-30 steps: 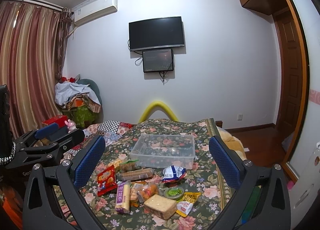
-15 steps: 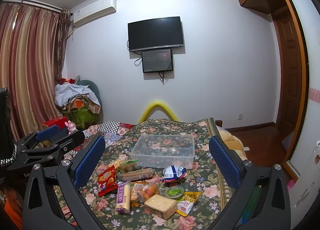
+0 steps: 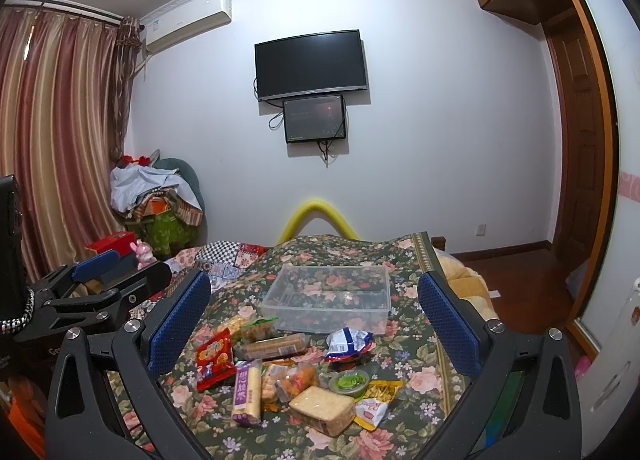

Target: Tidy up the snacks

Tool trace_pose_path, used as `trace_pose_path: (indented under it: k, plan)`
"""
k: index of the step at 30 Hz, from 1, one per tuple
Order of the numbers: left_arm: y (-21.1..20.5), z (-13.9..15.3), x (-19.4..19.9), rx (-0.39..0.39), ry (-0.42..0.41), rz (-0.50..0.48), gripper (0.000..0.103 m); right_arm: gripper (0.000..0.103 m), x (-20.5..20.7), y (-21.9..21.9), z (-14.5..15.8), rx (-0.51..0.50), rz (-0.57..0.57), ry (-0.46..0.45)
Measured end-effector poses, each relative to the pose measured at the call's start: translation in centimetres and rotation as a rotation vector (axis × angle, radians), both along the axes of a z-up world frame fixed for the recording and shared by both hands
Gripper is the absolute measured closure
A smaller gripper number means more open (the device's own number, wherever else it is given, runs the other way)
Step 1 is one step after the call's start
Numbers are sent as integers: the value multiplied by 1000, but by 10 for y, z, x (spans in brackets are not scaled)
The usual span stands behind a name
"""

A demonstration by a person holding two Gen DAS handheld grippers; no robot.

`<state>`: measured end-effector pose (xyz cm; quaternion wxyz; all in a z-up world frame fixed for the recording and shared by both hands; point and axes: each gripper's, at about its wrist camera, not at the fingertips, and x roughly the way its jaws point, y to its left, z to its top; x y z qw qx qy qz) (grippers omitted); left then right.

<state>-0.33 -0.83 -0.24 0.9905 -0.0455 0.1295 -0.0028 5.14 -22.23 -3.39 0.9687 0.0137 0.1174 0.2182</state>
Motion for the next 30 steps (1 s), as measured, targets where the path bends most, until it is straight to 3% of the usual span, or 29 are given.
trace_pose_path:
  k: [18, 20, 22, 25, 30]
  plan:
    - [6, -6, 10, -6, 23, -30, 1, 0, 7, 0, -7, -11, -2, 19]
    - [9, -11, 16, -5, 49, -33, 5, 0, 11, 0, -12, -20, -7, 32]
    - [14, -19, 23, 1, 87, -29, 16, 0, 16, -1, -18, -35, -17, 45]
    - [20, -34, 36, 13, 152, -22, 21, 1, 24, -3, -28, -54, -23, 76]
    - [34, -62, 53, -2, 264, -23, 33, 14, 39, -10, -49, -91, -27, 163]
